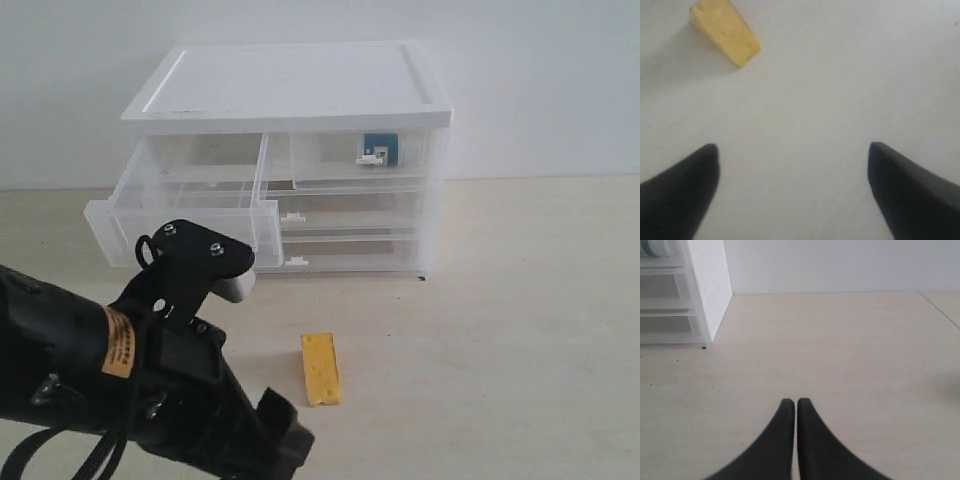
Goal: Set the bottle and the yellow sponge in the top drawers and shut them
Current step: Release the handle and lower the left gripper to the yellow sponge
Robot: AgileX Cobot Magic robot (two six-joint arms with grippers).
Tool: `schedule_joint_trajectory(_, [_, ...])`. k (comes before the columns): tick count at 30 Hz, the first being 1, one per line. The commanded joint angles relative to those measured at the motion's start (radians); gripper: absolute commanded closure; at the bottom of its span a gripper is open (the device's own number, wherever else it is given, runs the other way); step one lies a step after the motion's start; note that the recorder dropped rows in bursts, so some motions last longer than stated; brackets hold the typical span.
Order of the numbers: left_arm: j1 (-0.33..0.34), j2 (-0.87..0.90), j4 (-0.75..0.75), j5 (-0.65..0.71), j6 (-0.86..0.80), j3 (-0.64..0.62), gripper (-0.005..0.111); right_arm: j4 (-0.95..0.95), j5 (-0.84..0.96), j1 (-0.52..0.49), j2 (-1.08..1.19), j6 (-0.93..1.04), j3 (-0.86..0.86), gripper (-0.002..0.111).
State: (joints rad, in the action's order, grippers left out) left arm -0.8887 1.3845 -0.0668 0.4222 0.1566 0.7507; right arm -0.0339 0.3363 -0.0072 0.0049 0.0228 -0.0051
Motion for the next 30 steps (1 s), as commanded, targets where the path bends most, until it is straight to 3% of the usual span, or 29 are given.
schedule_joint_trajectory(1, [0.000,0.050,-0.015,-0.160,0.044,0.007,0.018,0.001,-0.004,-0.003,-0.005,0.002,0.005,0.108])
schedule_joint_trajectory(10, [-0.005,0.277,-0.009,-0.188,0.147,0.134,0.018,0.001,-0.004,-0.003,-0.005,0.002,0.005,0.108])
schedule_joint_trajectory(14, [-0.007,0.340,0.106,-0.191,0.272,0.173,0.018,0.001,-0.004,-0.003,-0.005,0.002,0.005,0.108])
schedule_joint_trajectory(17, [-0.007,0.364,0.272,-0.191,0.463,0.182,0.018,0.001,-0.004,-0.003,-0.005,0.002,0.005,0.108])
schedule_joint_trajectory(21, [-0.007,0.394,0.624,-0.156,0.861,0.198,0.018,0.001,-0.004,-0.003,-0.005,0.002,0.005,0.108])
schedule_joint_trajectory(27, [-0.075,0.420,1.196,0.133,1.468,0.216,0.018,0.001,-0.004,-0.003,-0.005,0.002,0.005,0.108])
schedule_joint_trajectory(30, [-0.111,0.420,1.331,0.115,1.640,0.216,0.018,0.001,-0.004,-0.003,-0.005,0.002,0.005,0.108])
